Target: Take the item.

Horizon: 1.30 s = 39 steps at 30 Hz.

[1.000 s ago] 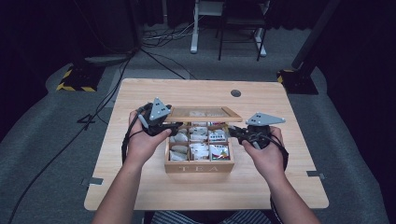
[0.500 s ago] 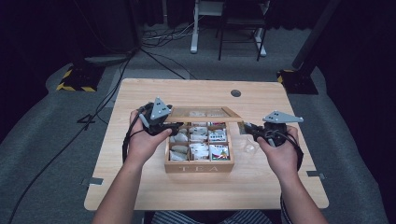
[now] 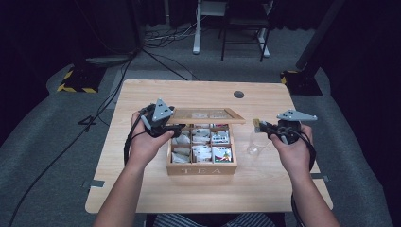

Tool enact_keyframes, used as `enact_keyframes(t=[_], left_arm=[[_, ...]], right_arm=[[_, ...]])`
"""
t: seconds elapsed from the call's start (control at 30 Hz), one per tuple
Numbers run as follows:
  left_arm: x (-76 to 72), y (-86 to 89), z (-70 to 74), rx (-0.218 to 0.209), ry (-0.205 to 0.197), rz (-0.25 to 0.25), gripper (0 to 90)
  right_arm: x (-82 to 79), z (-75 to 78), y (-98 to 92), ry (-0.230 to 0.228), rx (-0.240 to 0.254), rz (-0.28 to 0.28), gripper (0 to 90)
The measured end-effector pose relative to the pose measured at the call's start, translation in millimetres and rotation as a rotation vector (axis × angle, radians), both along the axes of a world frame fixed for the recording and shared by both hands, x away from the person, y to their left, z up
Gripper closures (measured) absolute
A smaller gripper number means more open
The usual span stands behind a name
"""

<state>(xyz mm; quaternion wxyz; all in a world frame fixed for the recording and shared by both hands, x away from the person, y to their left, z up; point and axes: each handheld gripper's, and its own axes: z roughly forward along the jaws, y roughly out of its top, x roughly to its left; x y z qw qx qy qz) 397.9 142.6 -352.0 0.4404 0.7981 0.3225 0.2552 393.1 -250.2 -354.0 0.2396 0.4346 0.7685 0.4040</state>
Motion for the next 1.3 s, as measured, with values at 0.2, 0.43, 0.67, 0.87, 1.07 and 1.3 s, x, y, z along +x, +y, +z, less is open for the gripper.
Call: enact_keyframes(t=[0.2, 0.43, 0.67, 0.87, 1.07, 1.3], left_arm=[[0.0, 0.1, -0.1, 0.001, 0.001, -0.001, 35.4], [0.3, 0.3, -0.2, -0.004, 0.002, -0.003, 35.3], [0.0, 0.1, -0.3, -0.003, 0.004, -0.002, 35.3], [0.1, 0.2, -0.4, -0.005, 0.004, -0.003, 35.3], [0.0, 0.1, -0.4, -0.004, 0.004, -0.002, 35.3], [0.0, 0.1, -0.4, -0.003, 0.003, -0.002, 35.2]], right_arm=[[6.3, -3.4, -8.9, 0.026, -0.022, -0.030, 84.4], [12.1, -5.5, -15.9, 0.058, -0.044, -0.051, 84.4], [13.7, -10.8, -18.3, 0.107, -0.068, -0.060, 84.4], [13.3, -14.9, -17.4, 0.152, -0.085, -0.051, 84.4], [15.4, -20.5, -15.2, 0.199, -0.102, -0.043, 84.4], [17.5, -28.2, -11.3, 0.237, -0.124, -0.033, 84.4]])
